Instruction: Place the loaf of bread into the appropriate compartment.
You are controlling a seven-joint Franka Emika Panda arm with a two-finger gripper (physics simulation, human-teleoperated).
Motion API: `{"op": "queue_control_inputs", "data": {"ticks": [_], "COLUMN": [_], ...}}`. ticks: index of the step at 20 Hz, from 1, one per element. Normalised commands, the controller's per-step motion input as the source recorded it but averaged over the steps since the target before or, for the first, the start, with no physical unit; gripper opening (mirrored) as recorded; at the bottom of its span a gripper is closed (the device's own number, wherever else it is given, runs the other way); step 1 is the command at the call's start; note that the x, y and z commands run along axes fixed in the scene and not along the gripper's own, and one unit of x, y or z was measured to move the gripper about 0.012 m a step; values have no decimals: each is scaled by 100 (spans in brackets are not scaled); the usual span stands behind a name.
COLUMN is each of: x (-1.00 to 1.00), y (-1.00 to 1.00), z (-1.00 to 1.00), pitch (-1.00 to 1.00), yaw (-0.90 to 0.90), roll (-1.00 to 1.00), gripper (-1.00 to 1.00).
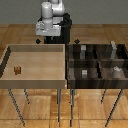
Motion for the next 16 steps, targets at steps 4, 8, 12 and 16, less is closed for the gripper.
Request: {"op": "queue_control_inputs", "data": {"ticks": [4, 8, 12, 16], "x": [0, 0, 0, 0], "y": [0, -50, -100, -100], "z": [0, 0, 0, 0], "pitch": [0, 0, 0, 0], "yaw": [0, 0, 0, 0], "roll": [0, 0, 0, 0], "gripper": [100, 100, 100, 100]}}
